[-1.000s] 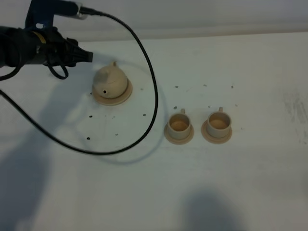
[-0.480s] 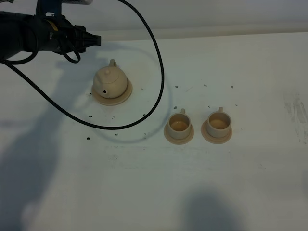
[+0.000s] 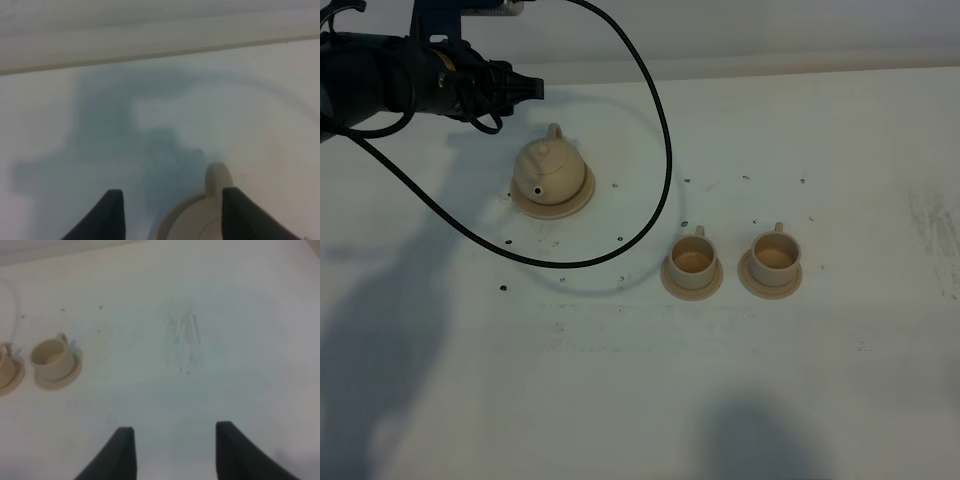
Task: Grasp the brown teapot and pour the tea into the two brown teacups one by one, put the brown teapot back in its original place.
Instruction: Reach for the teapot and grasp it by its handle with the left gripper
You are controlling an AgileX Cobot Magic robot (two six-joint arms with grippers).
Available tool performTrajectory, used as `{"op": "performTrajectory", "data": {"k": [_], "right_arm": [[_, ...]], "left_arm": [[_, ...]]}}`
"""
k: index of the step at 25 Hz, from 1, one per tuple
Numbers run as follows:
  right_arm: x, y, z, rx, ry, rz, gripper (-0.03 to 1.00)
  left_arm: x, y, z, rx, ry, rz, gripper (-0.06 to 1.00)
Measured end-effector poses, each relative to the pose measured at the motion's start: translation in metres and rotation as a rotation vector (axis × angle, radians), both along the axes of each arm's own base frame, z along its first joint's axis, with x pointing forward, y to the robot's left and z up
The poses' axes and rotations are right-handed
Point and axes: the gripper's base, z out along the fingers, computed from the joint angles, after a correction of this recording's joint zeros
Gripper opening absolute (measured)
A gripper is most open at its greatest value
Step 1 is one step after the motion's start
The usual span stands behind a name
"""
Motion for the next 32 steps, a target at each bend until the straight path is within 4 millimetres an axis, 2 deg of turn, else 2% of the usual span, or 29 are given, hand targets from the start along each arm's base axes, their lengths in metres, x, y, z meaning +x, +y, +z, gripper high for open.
{"op": "performTrajectory", "data": {"k": [6, 15, 20, 32], "right_arm": [[0.000, 0.000, 0.000, 0.000, 0.000, 0.000, 0.38], [0.000, 0.000, 0.000, 0.001, 0.000, -0.001, 0.34], [0.000, 0.000, 0.000, 0.000, 0.000, 0.000, 0.30], [0.000, 0.000, 0.000, 0.000, 0.000, 0.000, 0.22]], "left_arm": [[0.002, -0.001, -0.008, -0.011, 0.011, 0.008, 0.04], [0.003, -0.001, -0.007, -0.015, -0.003, 0.011, 0.04], [0.002, -0.009, -0.007, -0.005, -0.005, -0.017, 0.04], [-0.002, -0.008, 0.006, 0.021, -0.032, -0.041, 0.04]]}}
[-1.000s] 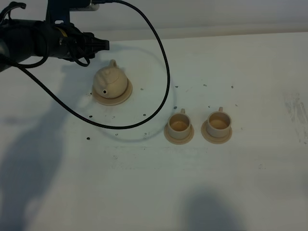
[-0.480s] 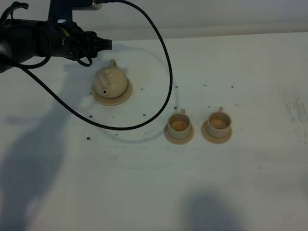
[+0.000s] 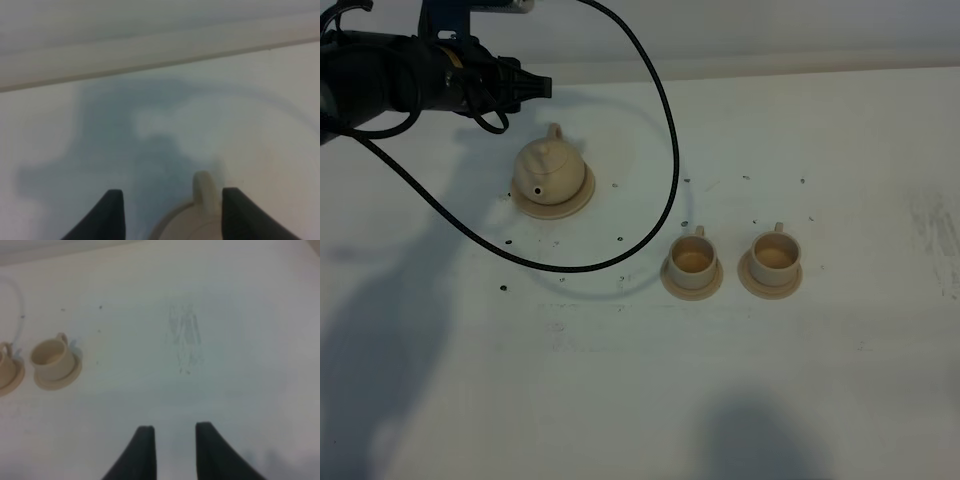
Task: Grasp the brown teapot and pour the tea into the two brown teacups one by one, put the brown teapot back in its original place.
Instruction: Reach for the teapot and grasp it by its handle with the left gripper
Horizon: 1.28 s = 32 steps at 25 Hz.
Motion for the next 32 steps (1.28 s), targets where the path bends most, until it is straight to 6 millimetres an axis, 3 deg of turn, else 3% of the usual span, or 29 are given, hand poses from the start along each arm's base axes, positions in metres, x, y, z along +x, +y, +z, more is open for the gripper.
{"op": "performTrajectory", "data": {"k": [32], "right_arm": [[0.0000, 0.0000, 0.0000, 0.001, 0.000, 0.000, 0.22]], "left_arm": [[-0.0011, 0.0015, 0.0003, 0.043, 0.004, -0.020, 0.04]]}}
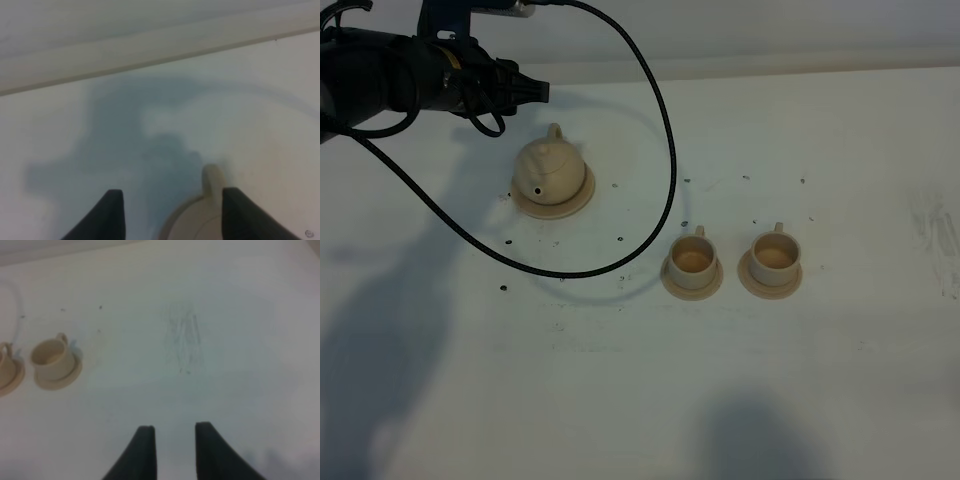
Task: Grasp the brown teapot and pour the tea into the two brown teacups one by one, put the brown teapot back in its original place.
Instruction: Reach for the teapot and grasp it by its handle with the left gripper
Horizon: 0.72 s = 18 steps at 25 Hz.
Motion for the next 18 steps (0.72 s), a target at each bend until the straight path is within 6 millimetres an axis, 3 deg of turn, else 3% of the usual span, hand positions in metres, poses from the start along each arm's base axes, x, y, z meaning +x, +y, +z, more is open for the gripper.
{"op": "performTrajectory", "data": {"k": [18], "right_arm": [[0.0000, 0.0000, 0.0000, -0.001, 0.000, 0.000, 0.22]], "left_arm": [[-0.0005, 0.0005, -0.0006, 0.012, 0.007, -0.005, 0.04]]}}
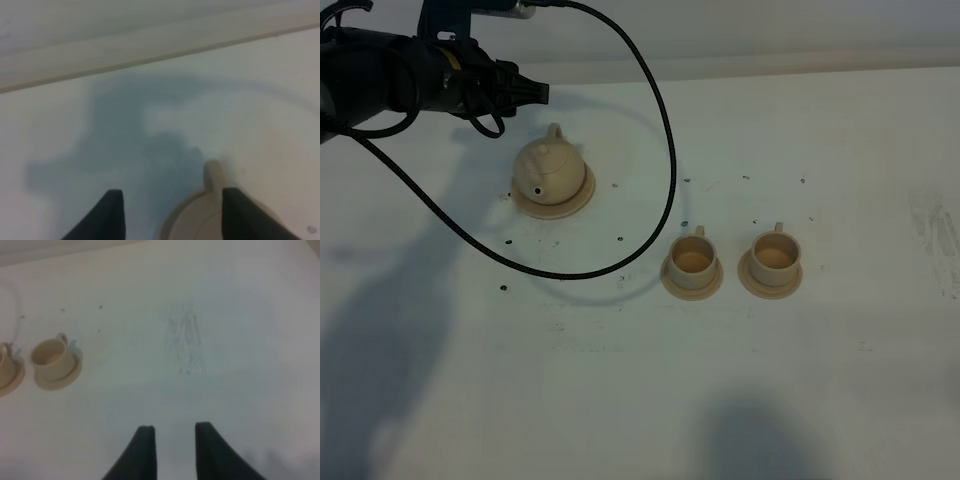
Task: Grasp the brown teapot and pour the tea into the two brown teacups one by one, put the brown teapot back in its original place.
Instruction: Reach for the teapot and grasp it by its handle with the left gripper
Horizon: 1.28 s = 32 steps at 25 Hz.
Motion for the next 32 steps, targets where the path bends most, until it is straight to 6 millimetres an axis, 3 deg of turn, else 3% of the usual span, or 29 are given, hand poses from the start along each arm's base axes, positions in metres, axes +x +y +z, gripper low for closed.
{"op": "performTrajectory", "data": {"k": [8, 21, 32], "right_arm": [[0.000, 0.000, 0.000, 0.001, 0.000, 0.000, 0.22], [0.000, 0.000, 0.000, 0.000, 0.000, 0.000, 0.22], [0.000, 0.000, 0.000, 0.001, 0.000, -0.001, 0.22]], "left_arm": [[-0.006, 0.003, 0.015, 0.032, -0.011, -0.014, 0.04], [-0.009, 0.004, 0.014, 0.086, 0.025, -0.045, 0.04], [-0.027, 0.004, 0.020, 0.094, -0.015, -0.070, 0.04]]}}
